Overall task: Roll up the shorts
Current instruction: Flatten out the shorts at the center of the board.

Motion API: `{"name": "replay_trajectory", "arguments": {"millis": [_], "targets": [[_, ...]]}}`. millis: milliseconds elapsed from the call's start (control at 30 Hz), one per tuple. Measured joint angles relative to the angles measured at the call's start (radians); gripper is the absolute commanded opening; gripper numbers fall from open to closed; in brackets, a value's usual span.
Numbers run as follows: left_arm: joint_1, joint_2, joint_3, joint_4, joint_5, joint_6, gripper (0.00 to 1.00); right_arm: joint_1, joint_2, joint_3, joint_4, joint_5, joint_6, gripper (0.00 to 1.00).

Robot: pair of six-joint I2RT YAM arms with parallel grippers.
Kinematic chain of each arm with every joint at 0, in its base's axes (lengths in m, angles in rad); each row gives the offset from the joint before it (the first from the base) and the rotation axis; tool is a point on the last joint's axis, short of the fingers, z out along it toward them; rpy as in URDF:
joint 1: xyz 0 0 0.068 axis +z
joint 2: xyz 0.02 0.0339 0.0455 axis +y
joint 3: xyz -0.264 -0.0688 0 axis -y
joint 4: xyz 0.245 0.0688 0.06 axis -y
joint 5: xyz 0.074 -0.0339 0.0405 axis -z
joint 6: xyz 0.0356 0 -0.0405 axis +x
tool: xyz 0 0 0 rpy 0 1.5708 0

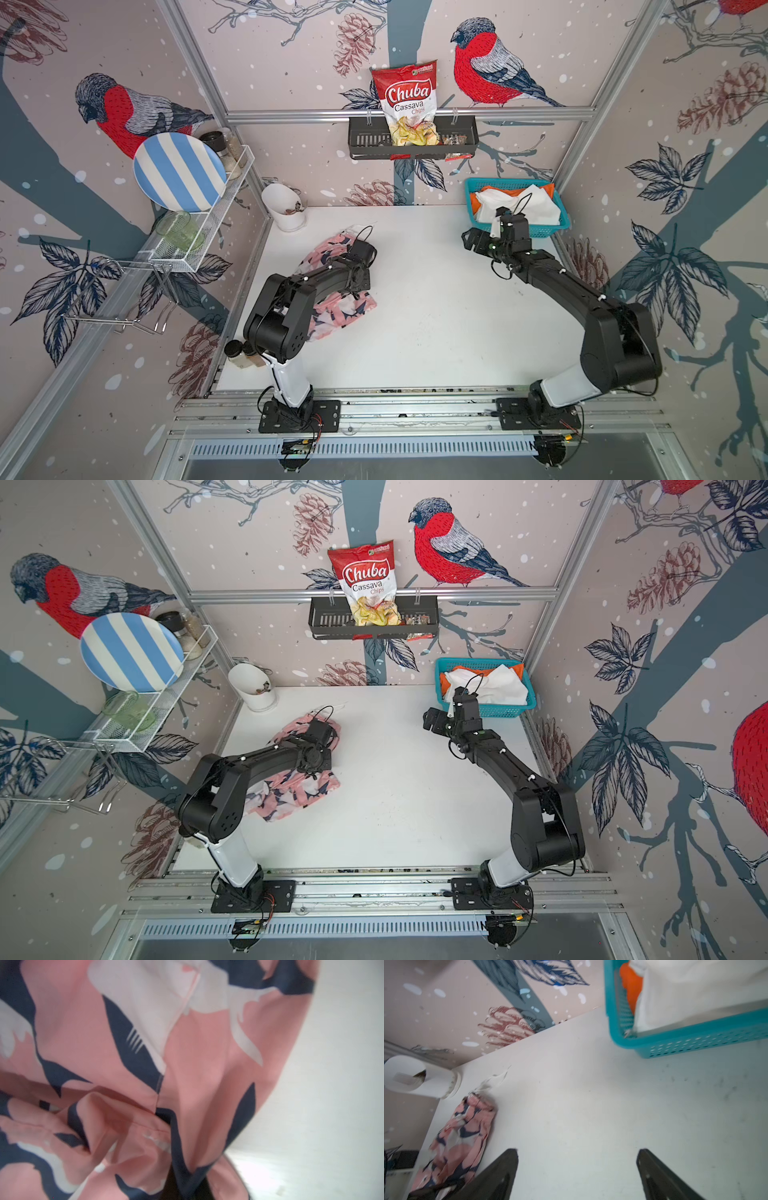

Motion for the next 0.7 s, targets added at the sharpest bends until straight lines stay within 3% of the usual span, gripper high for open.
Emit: {"name": "replay_trajectory", "arguments": {"millis": [167, 300, 433, 567, 700], "targets": [[-0.205, -0.037, 0.092, -0.002, 0.043, 0.001, 0.0, 0.005, -0.025, -0.067, 0.027, -0.072, 0.012, 0.74], [-0.293, -0.123, 0.123, -0.012, 0.08, -0.013, 0.0, 0.016, -0.02, -0.065, 0.021, -0.133, 0.024, 0.74], [-0.278, -0.269, 0.129, -0.013, 0.062, -0.019, 0.0, 0.024, -0.037, -0.062, -0.002, -0.154, 0.02, 0.77], [-0.177, -0.274, 0.153, -0.028, 0.067, 0.005, 0.0, 0.035, -0.038, -0.033, -0.03, -0.16, 0.002, 0.79], [-0.09, -0.243, 0.148, -0.071, 0.081, 0.04, 0.14, 0.07, 0.021, -0.005, -0.03, -0.198, -0.01, 0.79]]}}
